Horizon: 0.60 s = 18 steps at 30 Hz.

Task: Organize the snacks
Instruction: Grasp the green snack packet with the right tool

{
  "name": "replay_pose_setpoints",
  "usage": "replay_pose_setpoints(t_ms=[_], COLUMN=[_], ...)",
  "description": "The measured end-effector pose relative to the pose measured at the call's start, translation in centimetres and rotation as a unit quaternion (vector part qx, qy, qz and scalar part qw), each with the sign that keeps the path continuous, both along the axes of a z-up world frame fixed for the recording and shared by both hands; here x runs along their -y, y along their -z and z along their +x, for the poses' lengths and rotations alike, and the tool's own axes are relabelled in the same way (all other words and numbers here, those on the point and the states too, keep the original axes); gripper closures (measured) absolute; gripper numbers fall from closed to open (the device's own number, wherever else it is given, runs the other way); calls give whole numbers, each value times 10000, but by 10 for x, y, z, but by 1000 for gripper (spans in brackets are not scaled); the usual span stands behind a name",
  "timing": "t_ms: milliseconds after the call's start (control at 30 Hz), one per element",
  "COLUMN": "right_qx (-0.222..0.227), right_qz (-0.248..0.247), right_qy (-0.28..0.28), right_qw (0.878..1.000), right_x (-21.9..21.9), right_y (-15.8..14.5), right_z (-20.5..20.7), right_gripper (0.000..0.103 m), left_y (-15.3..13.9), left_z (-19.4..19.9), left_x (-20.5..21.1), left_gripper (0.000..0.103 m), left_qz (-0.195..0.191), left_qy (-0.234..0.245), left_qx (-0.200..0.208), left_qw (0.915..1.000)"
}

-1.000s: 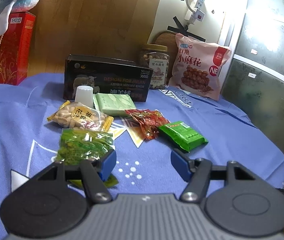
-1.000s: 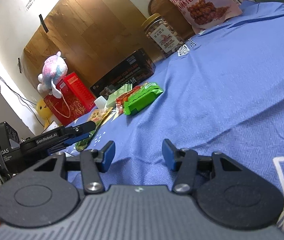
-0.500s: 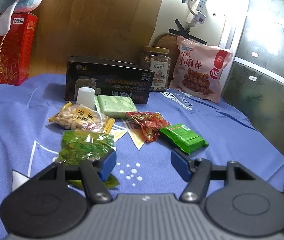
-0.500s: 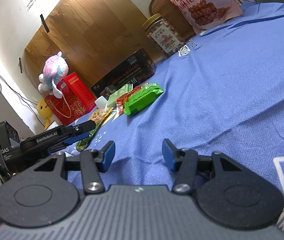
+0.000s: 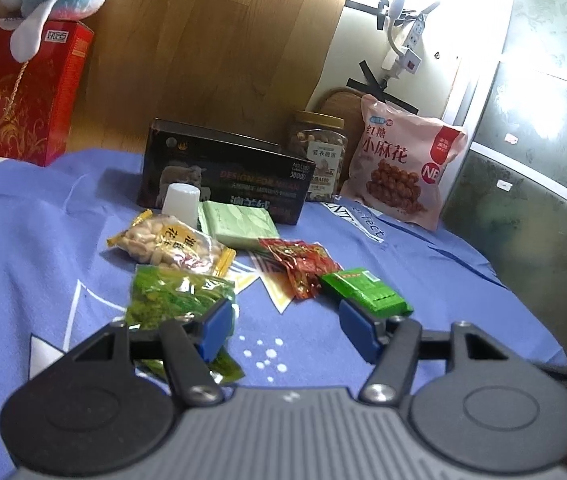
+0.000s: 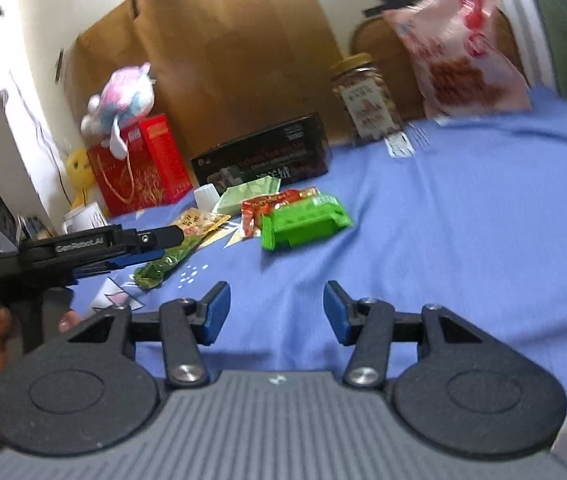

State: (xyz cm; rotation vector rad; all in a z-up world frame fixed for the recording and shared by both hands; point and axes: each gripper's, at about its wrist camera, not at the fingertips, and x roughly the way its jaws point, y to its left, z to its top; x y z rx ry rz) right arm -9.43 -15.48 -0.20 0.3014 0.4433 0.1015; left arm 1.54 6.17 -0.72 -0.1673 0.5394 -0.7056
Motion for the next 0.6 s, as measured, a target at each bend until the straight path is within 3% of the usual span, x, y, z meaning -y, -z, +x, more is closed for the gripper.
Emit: replay_pose_setpoints(t_ms=[67,133,200,300,433,467,500,600], right_qx=[-66,-254,-474,-672,-848,-807,-762,-711], right_qz=[-172,-273,-363,-817,-1224,-1321,-1265,-745], right_qy=[-107,-80,-224,-501,-590,-542,-516,-578], right_qw=[9998,9993,9980,9931,9871,9865,9877,9930], right_x=[4,13,19,13,8,6,7,15], right_y=[-5,-8,-10,-7,6,6,5,3], right_z=[21,44,71,103,127,125,121,99], right_gripper=[48,40,21,17,19,28,39,43], left_y=[0,0,1,3,5,6,6,7], left_z=[-1,-1,1,5,13,14,15,17], left_x=[-2,-4,-7,-12,-17,-18,-18,-18], left_gripper=[43,43,43,43,43,43,43,43], left_qz=[-60,-127,-220,-377,-537,-570,-594,-600], left_qy=[11,-15,-53,-141,-179,-177,-173,-133], left_qx=[7,-8,-64,-213,-419,-466,-487,-504], left_qw=[10000,9999,9997,9990,9975,9971,9969,9968])
